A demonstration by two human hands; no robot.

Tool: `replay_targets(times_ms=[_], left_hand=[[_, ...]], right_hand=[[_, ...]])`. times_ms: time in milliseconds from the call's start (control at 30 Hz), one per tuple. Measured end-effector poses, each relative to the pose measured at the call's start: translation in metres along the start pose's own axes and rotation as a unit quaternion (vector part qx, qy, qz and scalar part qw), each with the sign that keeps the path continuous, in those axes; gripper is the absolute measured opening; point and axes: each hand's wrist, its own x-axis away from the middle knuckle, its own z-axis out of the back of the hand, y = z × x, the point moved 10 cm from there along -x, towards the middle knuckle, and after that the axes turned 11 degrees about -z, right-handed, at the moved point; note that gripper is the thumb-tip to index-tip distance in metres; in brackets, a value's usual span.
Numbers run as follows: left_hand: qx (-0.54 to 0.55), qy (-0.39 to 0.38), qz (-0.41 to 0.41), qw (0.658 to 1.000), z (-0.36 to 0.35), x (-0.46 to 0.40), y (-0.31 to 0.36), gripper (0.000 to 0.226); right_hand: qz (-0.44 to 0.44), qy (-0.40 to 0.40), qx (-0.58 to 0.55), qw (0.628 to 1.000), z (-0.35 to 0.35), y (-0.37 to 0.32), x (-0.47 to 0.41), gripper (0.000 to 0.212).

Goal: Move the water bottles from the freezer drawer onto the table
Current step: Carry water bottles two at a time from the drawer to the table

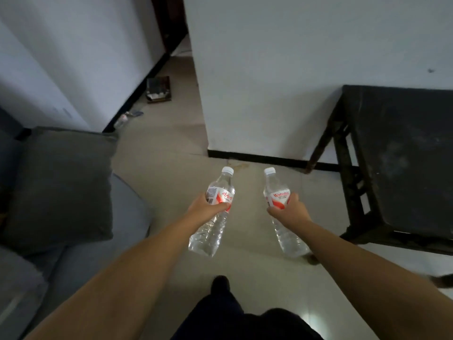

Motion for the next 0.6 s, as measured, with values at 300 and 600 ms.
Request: replay_targets(times_ms=[300,600], left_hand=[[-0.006,-0.110,-0.049,0.993,-0.031,-0.149,0.086,0.065],[-0.051,-0.202,-0.061,0.976,-0.129,-0.276,0.173,0.042]], right_hand=[[-0.118,0.046,-0.067,0.990,0.036,-0.015,-0.077,0.069],[-0.163,0.106,-0.123,0.973,0.123,-0.025,-0.202,0.067]])
